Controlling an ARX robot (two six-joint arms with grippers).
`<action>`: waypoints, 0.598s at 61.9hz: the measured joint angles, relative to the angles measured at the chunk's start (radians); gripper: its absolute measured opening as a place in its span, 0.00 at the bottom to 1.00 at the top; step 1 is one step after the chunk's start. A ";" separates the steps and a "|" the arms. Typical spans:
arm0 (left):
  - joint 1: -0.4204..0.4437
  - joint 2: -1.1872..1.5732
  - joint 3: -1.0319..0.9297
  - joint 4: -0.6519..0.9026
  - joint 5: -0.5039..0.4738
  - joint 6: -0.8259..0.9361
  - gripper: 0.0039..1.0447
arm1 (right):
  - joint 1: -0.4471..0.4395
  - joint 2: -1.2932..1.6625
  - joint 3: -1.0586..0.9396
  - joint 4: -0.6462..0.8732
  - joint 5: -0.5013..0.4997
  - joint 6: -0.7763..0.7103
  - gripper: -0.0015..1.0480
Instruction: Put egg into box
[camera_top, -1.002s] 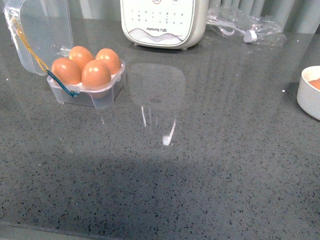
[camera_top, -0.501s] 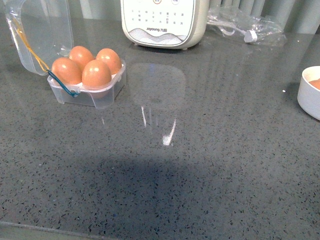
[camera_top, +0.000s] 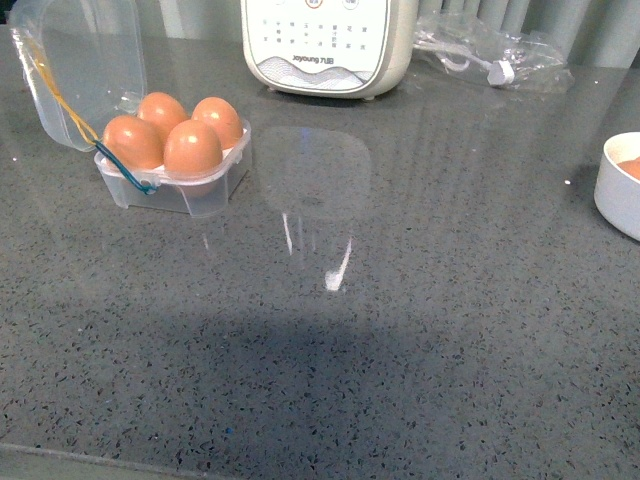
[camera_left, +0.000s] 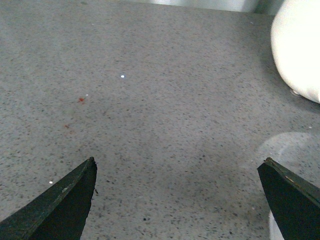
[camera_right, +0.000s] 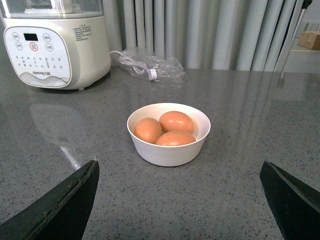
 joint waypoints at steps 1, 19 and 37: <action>-0.004 -0.001 -0.002 0.000 0.000 0.000 0.94 | 0.000 0.000 0.000 0.000 0.000 0.000 0.93; -0.104 -0.053 -0.037 -0.058 0.037 -0.012 0.94 | 0.000 0.000 0.000 0.000 0.000 0.000 0.93; -0.210 -0.131 -0.051 -0.158 0.107 -0.081 0.94 | 0.000 0.000 0.000 0.000 0.000 0.000 0.93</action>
